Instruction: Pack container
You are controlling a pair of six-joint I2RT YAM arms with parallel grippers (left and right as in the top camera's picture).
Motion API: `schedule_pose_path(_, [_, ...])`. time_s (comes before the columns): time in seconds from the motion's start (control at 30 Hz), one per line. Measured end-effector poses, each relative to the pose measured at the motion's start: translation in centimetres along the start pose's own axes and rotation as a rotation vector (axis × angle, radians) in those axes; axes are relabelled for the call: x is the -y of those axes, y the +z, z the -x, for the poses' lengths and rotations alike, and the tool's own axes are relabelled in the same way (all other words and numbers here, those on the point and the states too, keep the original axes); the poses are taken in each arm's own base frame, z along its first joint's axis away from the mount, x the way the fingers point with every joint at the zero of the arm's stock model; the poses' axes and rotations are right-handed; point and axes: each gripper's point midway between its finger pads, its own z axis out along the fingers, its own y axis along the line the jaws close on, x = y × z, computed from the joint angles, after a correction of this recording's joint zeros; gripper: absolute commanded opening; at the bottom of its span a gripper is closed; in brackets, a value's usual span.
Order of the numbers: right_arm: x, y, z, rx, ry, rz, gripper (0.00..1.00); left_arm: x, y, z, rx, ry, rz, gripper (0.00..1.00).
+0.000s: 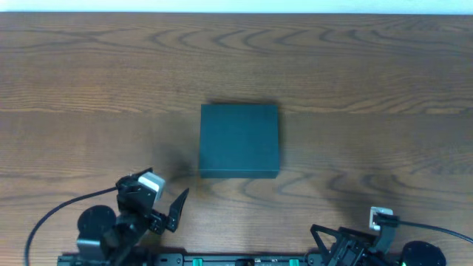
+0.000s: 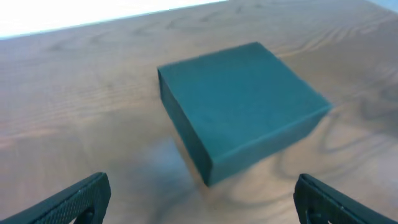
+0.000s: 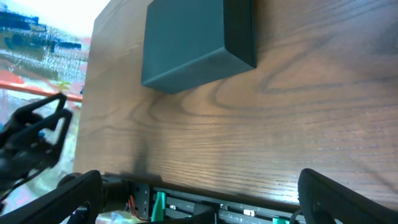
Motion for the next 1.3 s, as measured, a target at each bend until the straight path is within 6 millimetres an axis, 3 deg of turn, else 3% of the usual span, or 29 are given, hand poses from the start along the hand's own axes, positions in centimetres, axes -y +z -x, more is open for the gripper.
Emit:
schedule_pose_path(0.17, [0.0,0.0,0.0,0.000,0.000,0.000,0.99,-0.8,2.3,-2.4,0.024,0.038,0.011,0.95])
schedule_pose_path(0.4, [0.0,0.0,0.0,-0.001,0.000,0.000,0.99,-0.8,3.8,-5.4,-0.001,0.026,-0.007,0.95])
schedule_pose_path(1.13, [0.1,0.0,0.0,0.003,0.000,-0.007,0.99,0.1,3.8,-5.2,0.010,0.001,-0.057,0.95])
schedule_pose_path(1.2, [0.1,0.0,1.2,0.059,-0.017,-0.016,0.99,0.1,3.8,-5.2,0.009,0.000,-0.057,0.95])
schedule_pose_path(1.3, [-1.4,-0.4,4.7,0.215,-0.137,0.014,0.99,0.1,3.8,-5.2,0.010,0.000,-0.057,0.95])
